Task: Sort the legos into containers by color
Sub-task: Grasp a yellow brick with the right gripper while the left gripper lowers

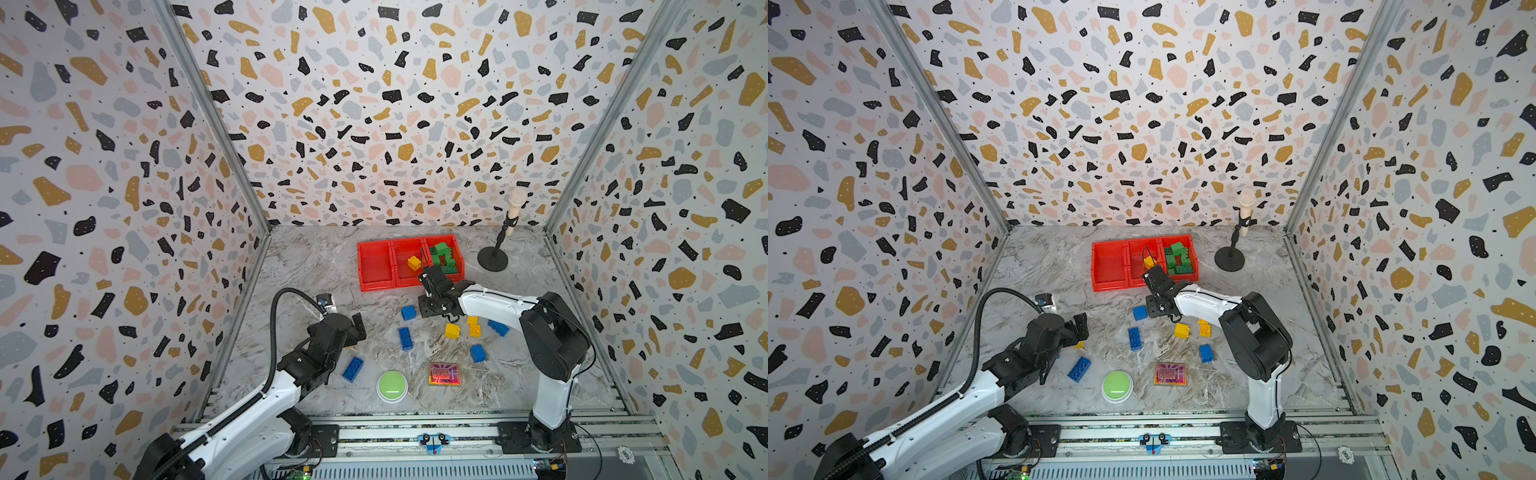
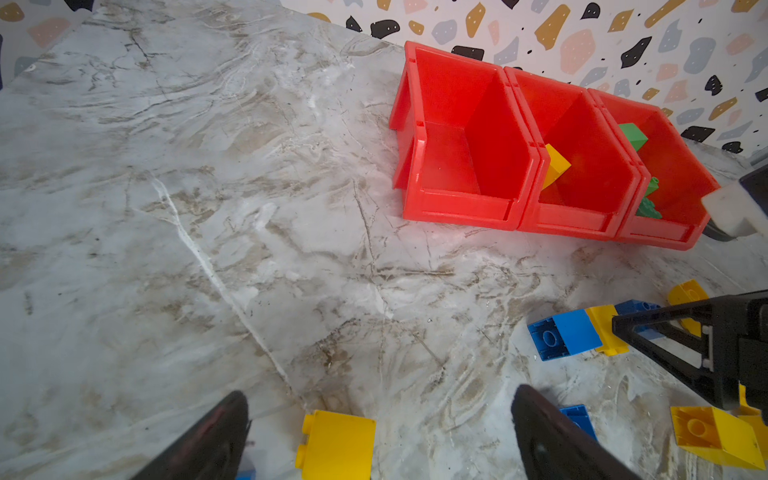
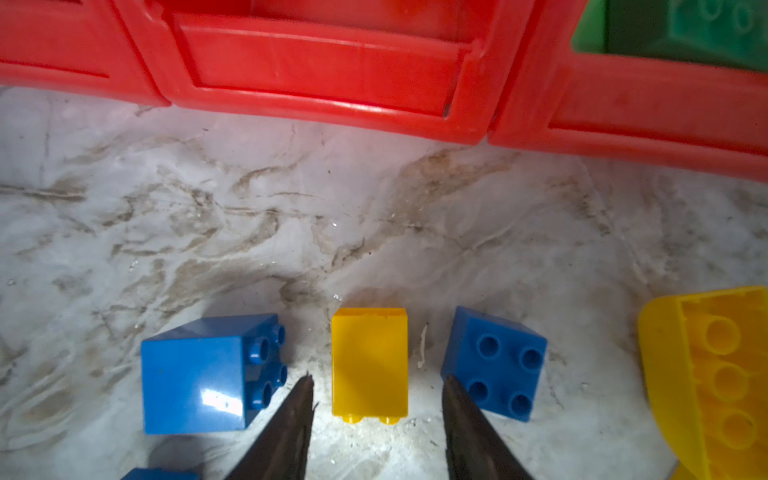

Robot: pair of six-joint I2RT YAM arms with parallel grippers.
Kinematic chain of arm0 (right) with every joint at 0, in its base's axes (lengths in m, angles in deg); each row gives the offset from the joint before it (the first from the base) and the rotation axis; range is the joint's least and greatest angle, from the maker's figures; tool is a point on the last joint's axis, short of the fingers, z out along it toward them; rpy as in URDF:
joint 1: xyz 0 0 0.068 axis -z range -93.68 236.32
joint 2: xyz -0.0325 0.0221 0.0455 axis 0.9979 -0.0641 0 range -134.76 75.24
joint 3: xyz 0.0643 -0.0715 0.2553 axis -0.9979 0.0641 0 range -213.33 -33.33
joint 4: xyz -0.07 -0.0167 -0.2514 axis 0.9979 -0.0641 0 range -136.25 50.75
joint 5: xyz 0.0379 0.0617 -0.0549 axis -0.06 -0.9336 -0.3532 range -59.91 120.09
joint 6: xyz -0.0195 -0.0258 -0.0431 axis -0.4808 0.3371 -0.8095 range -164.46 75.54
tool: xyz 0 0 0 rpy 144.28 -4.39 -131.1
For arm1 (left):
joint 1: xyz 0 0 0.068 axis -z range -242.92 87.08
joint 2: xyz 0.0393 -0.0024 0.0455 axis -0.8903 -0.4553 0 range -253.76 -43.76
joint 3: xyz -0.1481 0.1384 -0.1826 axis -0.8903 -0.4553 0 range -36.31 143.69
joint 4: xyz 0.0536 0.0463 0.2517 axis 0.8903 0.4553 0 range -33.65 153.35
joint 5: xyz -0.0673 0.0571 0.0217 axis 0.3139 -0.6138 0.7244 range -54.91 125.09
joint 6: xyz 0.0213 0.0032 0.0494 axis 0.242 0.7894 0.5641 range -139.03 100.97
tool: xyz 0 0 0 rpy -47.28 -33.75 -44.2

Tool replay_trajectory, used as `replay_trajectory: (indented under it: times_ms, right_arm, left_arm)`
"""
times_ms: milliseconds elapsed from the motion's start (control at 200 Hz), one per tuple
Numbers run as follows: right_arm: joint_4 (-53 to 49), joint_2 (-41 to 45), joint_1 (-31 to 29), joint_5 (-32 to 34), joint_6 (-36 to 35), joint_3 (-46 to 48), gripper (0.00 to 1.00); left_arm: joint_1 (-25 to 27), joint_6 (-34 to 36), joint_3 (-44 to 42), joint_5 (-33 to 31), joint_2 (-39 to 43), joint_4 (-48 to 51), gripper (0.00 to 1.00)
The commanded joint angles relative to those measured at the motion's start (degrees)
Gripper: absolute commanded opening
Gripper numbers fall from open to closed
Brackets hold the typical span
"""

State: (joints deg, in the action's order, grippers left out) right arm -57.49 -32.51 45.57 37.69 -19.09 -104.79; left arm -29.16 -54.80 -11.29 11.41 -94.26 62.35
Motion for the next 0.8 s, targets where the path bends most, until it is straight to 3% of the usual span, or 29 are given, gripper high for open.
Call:
replay_trajectory:
  times_ms: [0, 490, 626, 796]
  right_arm:
    - [1.26, 0.59, -0.12, -1.28, -0.93, -0.18, 0.51]
    - [2.02, -2.86, -0.12, -2.42, -1.23, 0.42, 0.51]
    - [1.46, -3.54, -0.12, -2.84, -1.47, 0.17, 0.31]
    - [-0.20, -1.32, -0.12, -1.72, -2.39, -1.97, 0.29]
  left_arm:
    - [-0.36, -1.04, -0.04, 0.41, 1.03, -0.40, 1.00]
    - [-0.36, -2.81, -2.15, -0.42, 1.72, 1.21, 1.00]
    - [-0.36, -3.34, -2.69, -0.21, 1.51, 0.94, 1.00]
    - [-0.36, -3.17, -2.04, -0.32, 1.48, 2.07, 1.00]
